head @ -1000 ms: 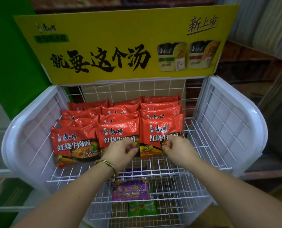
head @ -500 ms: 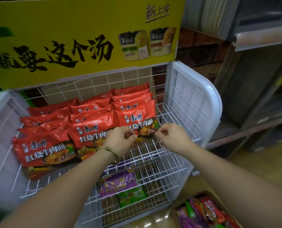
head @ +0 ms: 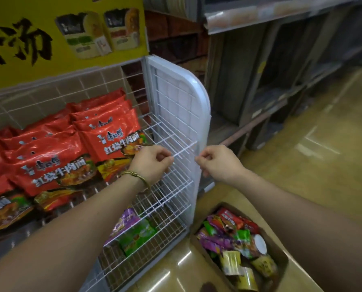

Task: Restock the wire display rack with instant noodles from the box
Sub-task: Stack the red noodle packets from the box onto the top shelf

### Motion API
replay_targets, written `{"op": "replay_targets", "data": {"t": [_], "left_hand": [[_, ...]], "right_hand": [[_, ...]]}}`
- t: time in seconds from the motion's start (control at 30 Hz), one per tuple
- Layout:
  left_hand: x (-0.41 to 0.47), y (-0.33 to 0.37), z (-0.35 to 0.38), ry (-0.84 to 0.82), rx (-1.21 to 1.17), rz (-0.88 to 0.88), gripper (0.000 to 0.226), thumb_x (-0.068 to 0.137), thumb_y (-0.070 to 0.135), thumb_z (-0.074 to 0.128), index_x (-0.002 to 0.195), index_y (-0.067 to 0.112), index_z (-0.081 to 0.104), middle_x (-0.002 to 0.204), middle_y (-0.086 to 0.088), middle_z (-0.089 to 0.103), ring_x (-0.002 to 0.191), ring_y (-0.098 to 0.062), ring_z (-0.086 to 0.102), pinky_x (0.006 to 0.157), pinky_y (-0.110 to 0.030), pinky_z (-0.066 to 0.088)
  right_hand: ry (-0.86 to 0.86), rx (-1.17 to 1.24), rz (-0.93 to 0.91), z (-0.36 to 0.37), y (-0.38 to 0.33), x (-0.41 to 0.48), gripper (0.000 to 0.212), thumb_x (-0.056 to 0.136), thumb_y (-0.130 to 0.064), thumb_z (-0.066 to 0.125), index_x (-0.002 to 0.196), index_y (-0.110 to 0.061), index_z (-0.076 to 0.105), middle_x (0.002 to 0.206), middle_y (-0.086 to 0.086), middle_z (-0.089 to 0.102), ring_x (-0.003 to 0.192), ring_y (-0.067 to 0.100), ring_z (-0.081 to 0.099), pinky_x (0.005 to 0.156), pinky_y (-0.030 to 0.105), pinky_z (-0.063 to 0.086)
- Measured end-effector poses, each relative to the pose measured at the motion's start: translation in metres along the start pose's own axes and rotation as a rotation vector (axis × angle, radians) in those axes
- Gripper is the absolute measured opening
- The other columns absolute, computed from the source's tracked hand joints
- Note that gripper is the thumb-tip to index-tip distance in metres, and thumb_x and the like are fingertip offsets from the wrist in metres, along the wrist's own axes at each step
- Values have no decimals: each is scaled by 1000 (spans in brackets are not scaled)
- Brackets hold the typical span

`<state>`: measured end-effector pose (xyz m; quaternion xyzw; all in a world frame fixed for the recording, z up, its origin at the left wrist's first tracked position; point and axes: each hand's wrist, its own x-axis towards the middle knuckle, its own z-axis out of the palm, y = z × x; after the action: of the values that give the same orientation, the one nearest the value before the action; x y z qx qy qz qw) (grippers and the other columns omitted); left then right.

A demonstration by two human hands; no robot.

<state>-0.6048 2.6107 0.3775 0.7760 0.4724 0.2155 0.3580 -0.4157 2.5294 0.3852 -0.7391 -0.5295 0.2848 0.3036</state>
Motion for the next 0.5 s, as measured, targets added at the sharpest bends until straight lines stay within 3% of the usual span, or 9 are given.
{"op": "replay_targets", "data": {"t": [0.2,0.33,0.5], "left_hand": [[4,31,59,-138,-65,56,6,92,10,65,87,12,66,64,-5,65,50,-5,63,44,-20,50],[7,47,100,-248,-25,79,13,90,17,67,81,25,63,65,-3,68,70,-22,71,63,-38,59],[2,72,147,-317,-2,78,9,90,20,68,83,23,64,66,1,68,66,-17,69,72,-42,61]], "right_hand": [[92,-52,160,-32,55,-34,16,92,-27,63,82,-16,68,61,0,69,51,3,63,53,19,43],[154,-34,247,-57,94,-56,17,94,-26,62,78,-20,65,66,3,71,63,14,69,62,31,54],[158,20,349,-85,136,-79,16,97,-24,60,83,-18,64,72,3,69,63,15,69,56,27,52]]}}
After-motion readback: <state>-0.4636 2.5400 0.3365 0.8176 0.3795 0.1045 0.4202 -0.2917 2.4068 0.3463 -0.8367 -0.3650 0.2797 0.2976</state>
